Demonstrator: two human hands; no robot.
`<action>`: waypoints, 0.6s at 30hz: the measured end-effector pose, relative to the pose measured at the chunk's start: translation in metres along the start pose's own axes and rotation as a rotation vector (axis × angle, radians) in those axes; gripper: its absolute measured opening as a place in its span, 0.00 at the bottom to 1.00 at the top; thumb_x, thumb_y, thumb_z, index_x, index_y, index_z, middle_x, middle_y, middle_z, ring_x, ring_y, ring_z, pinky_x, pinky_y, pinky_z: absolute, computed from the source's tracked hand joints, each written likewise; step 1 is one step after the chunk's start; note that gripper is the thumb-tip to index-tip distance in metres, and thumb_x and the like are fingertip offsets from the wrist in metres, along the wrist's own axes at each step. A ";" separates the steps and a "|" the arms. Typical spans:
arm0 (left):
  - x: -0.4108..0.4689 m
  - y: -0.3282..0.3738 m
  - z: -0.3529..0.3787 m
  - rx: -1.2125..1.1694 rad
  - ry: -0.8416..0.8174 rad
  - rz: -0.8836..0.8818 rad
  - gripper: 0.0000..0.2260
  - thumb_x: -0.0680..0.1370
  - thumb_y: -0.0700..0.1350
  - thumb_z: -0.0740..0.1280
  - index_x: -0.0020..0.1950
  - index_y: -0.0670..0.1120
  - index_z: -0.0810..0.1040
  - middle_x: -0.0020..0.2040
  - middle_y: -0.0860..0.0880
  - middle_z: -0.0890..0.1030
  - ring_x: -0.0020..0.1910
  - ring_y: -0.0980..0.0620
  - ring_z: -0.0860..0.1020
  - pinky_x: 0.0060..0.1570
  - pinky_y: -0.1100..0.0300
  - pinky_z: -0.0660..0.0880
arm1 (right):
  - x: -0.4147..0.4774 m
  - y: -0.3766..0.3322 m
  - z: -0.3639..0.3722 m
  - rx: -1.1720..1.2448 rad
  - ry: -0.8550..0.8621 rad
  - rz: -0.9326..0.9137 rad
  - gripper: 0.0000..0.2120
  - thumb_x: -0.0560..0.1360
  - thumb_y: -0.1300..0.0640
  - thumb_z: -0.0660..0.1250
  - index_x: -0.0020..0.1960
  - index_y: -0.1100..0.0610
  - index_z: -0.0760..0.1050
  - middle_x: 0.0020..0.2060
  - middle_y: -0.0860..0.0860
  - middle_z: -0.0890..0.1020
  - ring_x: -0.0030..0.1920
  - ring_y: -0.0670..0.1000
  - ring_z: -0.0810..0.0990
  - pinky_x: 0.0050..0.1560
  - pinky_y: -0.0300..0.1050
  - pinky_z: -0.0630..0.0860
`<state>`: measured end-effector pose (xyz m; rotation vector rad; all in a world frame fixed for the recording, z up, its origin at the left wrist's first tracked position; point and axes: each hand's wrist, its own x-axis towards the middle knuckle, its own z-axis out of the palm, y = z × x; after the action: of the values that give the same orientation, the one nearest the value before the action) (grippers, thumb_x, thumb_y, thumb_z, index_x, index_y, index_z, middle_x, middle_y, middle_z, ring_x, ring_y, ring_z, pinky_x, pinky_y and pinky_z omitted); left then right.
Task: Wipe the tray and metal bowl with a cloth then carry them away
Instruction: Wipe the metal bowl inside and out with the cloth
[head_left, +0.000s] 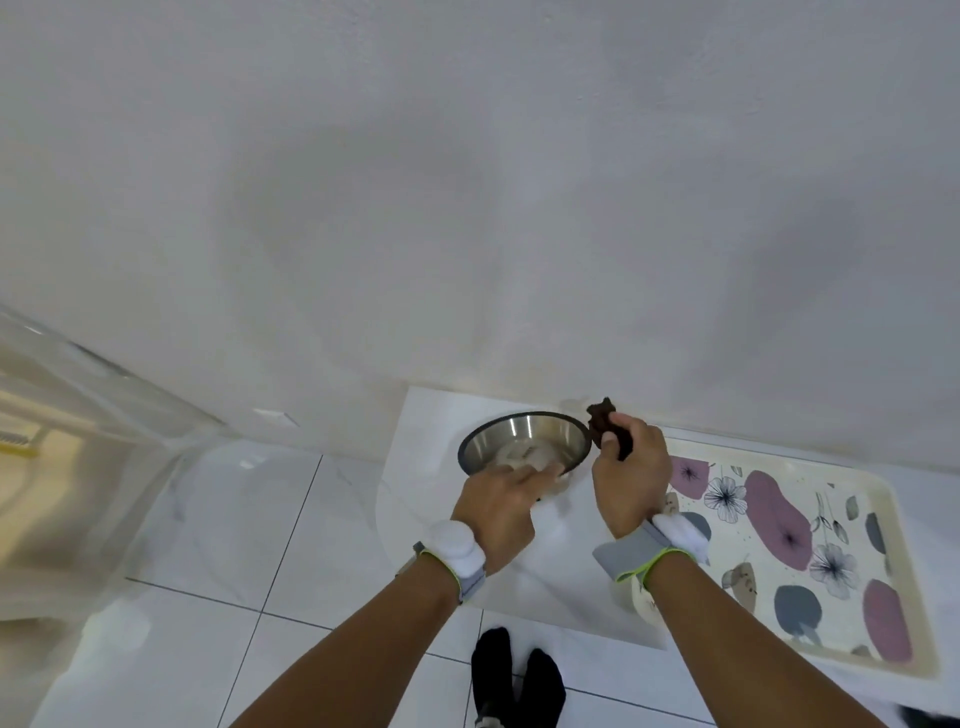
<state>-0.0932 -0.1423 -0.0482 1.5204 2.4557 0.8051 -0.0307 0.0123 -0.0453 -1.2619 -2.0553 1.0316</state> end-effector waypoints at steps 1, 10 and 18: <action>-0.004 0.000 0.005 0.056 -0.036 0.038 0.29 0.61 0.30 0.69 0.62 0.45 0.79 0.39 0.48 0.83 0.32 0.46 0.79 0.28 0.58 0.77 | 0.000 0.003 0.000 -0.032 -0.008 -0.054 0.12 0.73 0.67 0.65 0.55 0.62 0.78 0.51 0.60 0.80 0.51 0.58 0.79 0.50 0.36 0.68; -0.032 -0.018 0.047 0.242 -0.237 0.298 0.24 0.67 0.34 0.64 0.63 0.45 0.75 0.45 0.48 0.83 0.39 0.44 0.79 0.43 0.54 0.78 | -0.020 0.028 0.005 -0.218 -0.328 -0.233 0.15 0.75 0.64 0.65 0.61 0.60 0.77 0.55 0.57 0.79 0.53 0.57 0.79 0.51 0.39 0.69; -0.039 -0.026 0.045 0.332 -0.139 0.313 0.18 0.69 0.39 0.65 0.58 0.46 0.78 0.45 0.46 0.78 0.48 0.43 0.73 0.52 0.46 0.71 | -0.018 0.035 0.008 -0.334 -0.460 -0.078 0.21 0.77 0.57 0.63 0.69 0.59 0.68 0.61 0.59 0.74 0.59 0.60 0.75 0.57 0.51 0.73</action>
<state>-0.0774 -0.1689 -0.1054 2.0350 2.3690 0.3217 -0.0112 0.0029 -0.0795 -1.1622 -2.6967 1.0466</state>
